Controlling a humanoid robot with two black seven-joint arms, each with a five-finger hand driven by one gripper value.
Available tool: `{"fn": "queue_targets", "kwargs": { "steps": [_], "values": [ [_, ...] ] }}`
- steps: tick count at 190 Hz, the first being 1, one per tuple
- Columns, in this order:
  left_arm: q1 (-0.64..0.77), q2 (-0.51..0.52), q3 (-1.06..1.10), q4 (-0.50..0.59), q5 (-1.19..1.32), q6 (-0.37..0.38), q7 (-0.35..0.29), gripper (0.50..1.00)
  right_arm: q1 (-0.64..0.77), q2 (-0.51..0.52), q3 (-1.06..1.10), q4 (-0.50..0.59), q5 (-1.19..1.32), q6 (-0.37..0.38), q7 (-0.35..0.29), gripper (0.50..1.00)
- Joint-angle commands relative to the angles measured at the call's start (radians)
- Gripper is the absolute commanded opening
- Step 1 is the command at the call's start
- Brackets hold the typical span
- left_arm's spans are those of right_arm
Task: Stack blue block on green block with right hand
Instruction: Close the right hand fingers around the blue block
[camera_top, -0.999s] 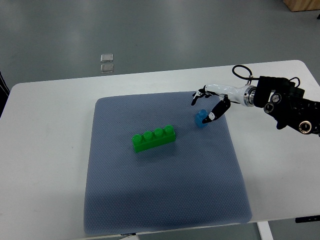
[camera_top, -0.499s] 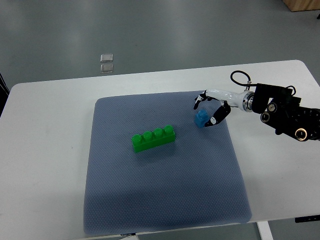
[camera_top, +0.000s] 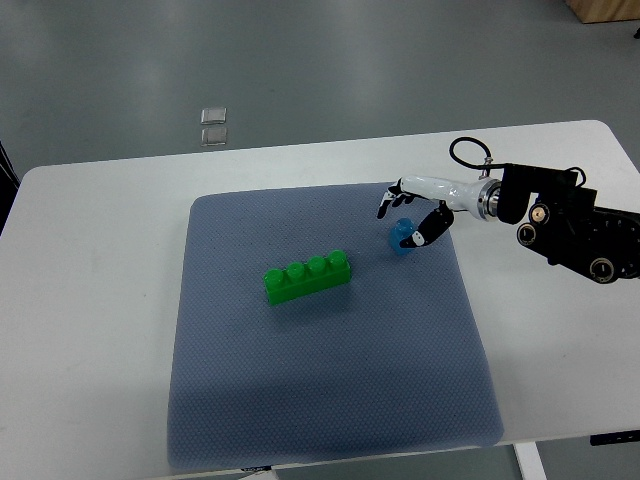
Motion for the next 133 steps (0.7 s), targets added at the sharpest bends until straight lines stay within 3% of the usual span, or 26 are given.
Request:
{"fn": "queue_targets", "kwargs": {
  "steps": [1,98,133],
  "values": [
    [0.000,0.000,0.000,0.000,0.000,0.000,0.000,1.000,0.002,-0.006,-0.002,0.001,-0.048,-0.001,0.014,0.803],
    [0.000,0.000,0.000,0.000,0.000,0.000,0.000,1.000,0.002,-0.023,-0.025,0.021,-0.100,-0.023,0.025,0.801],
    [0.000,0.000,0.000,0.000,0.000,0.000,0.000,1.000,0.002,-0.022,-0.039,0.021,-0.111,-0.032,0.025,0.760]
  ]
}}
